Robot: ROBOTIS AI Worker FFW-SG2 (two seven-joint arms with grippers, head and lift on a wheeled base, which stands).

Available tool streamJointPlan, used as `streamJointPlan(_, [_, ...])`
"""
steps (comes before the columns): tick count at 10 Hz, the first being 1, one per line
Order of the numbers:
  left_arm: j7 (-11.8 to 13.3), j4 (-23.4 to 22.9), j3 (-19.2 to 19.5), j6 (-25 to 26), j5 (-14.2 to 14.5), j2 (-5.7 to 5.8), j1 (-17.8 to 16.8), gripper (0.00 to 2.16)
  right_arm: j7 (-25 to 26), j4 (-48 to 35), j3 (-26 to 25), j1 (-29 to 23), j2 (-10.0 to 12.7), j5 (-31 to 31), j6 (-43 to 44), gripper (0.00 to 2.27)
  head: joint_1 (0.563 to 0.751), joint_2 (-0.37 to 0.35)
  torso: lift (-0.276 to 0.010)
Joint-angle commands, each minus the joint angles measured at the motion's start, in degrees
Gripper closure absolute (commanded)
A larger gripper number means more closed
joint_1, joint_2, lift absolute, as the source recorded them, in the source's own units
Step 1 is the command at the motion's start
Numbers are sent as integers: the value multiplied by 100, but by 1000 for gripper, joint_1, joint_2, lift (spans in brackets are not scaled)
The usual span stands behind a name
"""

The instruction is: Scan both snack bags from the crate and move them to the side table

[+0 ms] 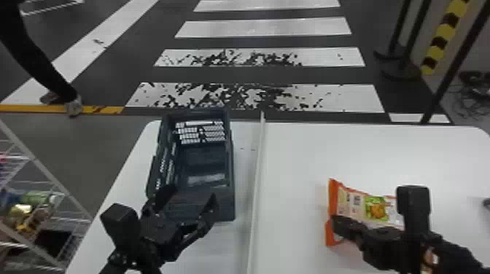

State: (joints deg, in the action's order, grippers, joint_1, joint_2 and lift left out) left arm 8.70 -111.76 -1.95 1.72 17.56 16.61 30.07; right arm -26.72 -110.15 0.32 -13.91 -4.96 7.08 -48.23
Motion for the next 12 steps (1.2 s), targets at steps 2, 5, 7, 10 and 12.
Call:
streamJointPlan(2, [0,23,-16,0,-7,0,-19,60,-26,-120,-270,-173,-31,-14,-112,2223,695,99,-99])
streamJointPlan(5, [0,58,-60,0,2,0,-63,60,-166,-534,-612,-525,-163,4,-271,2223,695,54,-99])
streamJointPlan(7, [0,84,-86,0,2,9,-80,60,-175,-674,-771,-683,-260,4,-306,2223,695,28,-99])
streamJointPlan(10, [-9,93,-86,0,2,26,-80,60,-175,-674,-1070,-815,-445,-5,-306,2223,695,-25,-99])
streamJointPlan(12, [0,84,-113,0,2,18,-80,60,-175,-674,-1228,-850,-576,-14,-341,2223,695,-65,-99])
